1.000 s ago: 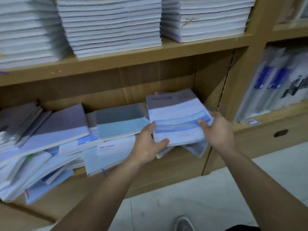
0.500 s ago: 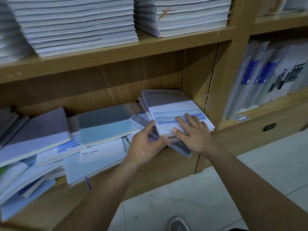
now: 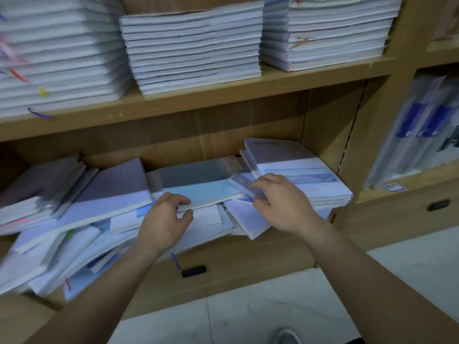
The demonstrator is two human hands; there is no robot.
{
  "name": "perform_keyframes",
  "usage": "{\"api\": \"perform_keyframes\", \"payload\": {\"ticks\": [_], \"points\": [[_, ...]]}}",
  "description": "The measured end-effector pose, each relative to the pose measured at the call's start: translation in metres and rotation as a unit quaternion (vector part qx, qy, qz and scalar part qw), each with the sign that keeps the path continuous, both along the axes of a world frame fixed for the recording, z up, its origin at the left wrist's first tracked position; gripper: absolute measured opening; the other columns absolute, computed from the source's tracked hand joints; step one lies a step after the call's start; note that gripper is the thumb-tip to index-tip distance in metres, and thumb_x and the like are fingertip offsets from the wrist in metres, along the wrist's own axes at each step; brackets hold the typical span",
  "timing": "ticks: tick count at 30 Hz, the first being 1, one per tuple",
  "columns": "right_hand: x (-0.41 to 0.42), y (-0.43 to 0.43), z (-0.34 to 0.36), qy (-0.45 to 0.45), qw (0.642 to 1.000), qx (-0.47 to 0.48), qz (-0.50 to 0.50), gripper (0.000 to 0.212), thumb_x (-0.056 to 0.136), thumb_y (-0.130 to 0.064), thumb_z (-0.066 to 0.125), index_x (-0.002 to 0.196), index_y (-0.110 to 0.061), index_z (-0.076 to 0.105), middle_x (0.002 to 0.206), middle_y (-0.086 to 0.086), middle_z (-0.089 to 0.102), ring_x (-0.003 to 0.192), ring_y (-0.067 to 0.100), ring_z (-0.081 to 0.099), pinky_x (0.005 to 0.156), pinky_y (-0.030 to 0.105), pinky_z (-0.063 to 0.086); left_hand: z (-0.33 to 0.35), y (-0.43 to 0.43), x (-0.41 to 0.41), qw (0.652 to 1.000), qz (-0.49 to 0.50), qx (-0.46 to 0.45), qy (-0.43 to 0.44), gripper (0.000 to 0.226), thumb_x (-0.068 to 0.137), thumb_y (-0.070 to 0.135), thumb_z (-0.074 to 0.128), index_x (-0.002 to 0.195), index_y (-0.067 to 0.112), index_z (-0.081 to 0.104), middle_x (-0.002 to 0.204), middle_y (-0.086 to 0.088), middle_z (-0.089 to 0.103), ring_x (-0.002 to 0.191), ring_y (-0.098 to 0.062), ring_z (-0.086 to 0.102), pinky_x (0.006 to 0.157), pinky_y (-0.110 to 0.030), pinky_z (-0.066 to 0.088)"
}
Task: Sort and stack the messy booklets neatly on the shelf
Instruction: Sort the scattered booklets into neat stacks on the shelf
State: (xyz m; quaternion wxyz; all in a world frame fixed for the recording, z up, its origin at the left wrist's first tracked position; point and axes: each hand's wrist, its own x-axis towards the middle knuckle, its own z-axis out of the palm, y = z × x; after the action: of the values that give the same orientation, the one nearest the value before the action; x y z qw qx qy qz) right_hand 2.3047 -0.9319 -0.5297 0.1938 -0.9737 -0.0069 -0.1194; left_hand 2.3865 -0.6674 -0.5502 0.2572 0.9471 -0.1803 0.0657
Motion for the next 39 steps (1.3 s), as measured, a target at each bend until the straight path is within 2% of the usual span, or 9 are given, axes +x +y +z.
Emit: {"api": "perform_keyframes", "payload": {"ticks": [4, 9, 13, 16, 19, 23, 30, 34, 39], "points": [[0.025, 0.055, -0.024, 0.043, 0.997, 0.033, 0.06, 0.043, 0.092, -0.038, 0.047, 0.128, -0.02, 0.064, 0.125, 0.004, 0.062, 0.117, 0.026, 0.057, 0.095, 0.041, 0.049, -0.004, 0.039, 0.004, 0.996, 0.06, 0.061, -0.01, 0.035, 0.089, 0.029, 0.066, 0.123, 0.019, 0.066, 0.126, -0.004, 0.061, 0.118, -0.028, 0.052, 0.098, -0.039, 0.046], [0.062, 0.084, -0.055, 0.18, 0.983, 0.036, 0.024, 0.058, 0.099, -0.045, 0.047, 0.148, -0.014, 0.039, 0.138, 0.011, 0.052, 0.122, 0.031, 0.053, 0.095, 0.041, 0.048, -0.012, 0.075, 0.011, 0.994, 0.053, 0.093, 0.016, 0.044, 0.088, 0.031, 0.065, 0.13, 0.019, 0.063, 0.131, -0.005, 0.061, 0.122, -0.028, 0.051, 0.1, -0.038, 0.044], [0.084, 0.094, -0.054, 0.085, 0.995, -0.025, -0.055, 0.027, 0.098, -0.042, 0.047, 0.105, -0.017, 0.055, 0.106, 0.007, 0.064, 0.101, 0.032, 0.063, 0.074, 0.037, 0.052, -0.016, 0.102, 0.016, 0.988, 0.026, 0.121, -0.096, 0.038, 0.081, 0.042, 0.052, 0.107, 0.022, 0.07, 0.108, 0.001, 0.067, 0.097, -0.026, 0.055, 0.08, -0.037, 0.05], [0.094, 0.098, -0.054, -0.032, 0.997, -0.026, -0.066, 0.027, 0.091, -0.047, 0.057, 0.089, -0.02, 0.054, 0.094, 0.002, 0.061, 0.094, 0.028, 0.061, 0.068, 0.035, 0.045, -0.021, 0.12, 0.024, 0.982, 0.033, 0.12, -0.141, 0.041, 0.077, 0.048, 0.049, 0.104, 0.025, 0.069, 0.106, 0.002, 0.064, 0.094, -0.027, 0.052, 0.079, -0.039, 0.046], [0.102, 0.107, -0.062, -0.069, 0.996, -0.06, -0.007, 0.042, 0.084, -0.056, 0.063, 0.11, -0.023, 0.063, 0.108, 0.001, 0.055, 0.104, 0.027, 0.053, 0.084, 0.039, 0.043, -0.027, 0.127, 0.031, 0.985, 0.05, 0.116, -0.117, 0.048, 0.073, 0.053, 0.046, 0.108, 0.028, 0.068, 0.111, 0.003, 0.061, 0.101, -0.028, 0.05, 0.079, -0.041, 0.041], [0.11, 0.127, -0.067, 0.002, 0.998, -0.05, 0.041, 0.067, 0.085, -0.069, 0.052, 0.141, -0.032, 0.05, 0.139, -0.006, 0.044, 0.129, 0.023, 0.039, 0.102, 0.039, 0.031, -0.034, 0.126, 0.034, 0.99, 0.057, 0.099, -0.082, 0.047, 0.072, 0.049, 0.054, 0.111, 0.028, 0.067, 0.116, 0.002, 0.058, 0.105, -0.027, 0.049, 0.083, -0.041, 0.04], [0.124, 0.167, -0.062, 0.058, 0.997, -0.038, -0.028, 0.087, 0.08, -0.082, 0.047, 0.146, -0.027, 0.04, 0.142, 0.004, 0.035, 0.13, 0.032, 0.033, 0.109, 0.045, 0.029, -0.038, 0.136, 0.035, 0.996, 0.032, 0.071, -0.048, 0.055, 0.072, 0.055, 0.046, 0.114, 0.026, 0.065, 0.117, 0.004, 0.056, 0.107, -0.025, 0.05, 0.092, -0.043, 0.046], [0.129, 0.181, -0.065, 0.065, 0.995, -0.048, -0.051, 0.075, 0.093, -0.07, 0.039, 0.15, -0.021, 0.036, 0.151, 0.01, 0.036, 0.131, 0.038, 0.032, 0.112, 0.05, 0.028, -0.039, 0.135, 0.03, 0.996, 0.023, 0.078, -0.033, 0.065, 0.071, 0.056, 0.043, 0.124, 0.025, 0.063, 0.127, 0.003, 0.054, 0.116, -0.025, 0.046, 0.096, -0.045, 0.045], [0.121, 0.187, -0.058, 0.052, 0.991, -0.116, -0.031, 0.051, 0.104, -0.044, 0.028, 0.137, -0.012, 0.05, 0.133, 0.013, 0.058, 0.118, 0.038, 0.052, 0.101, 0.044, 0.041, -0.039, 0.137, 0.029, 0.996, 0.01, 0.092, -0.008, 0.063, 0.078, 0.053, 0.051, 0.135, 0.027, 0.058, 0.14, 0.006, 0.048, 0.128, -0.02, 0.039, 0.107, -0.036, 0.038]]}}
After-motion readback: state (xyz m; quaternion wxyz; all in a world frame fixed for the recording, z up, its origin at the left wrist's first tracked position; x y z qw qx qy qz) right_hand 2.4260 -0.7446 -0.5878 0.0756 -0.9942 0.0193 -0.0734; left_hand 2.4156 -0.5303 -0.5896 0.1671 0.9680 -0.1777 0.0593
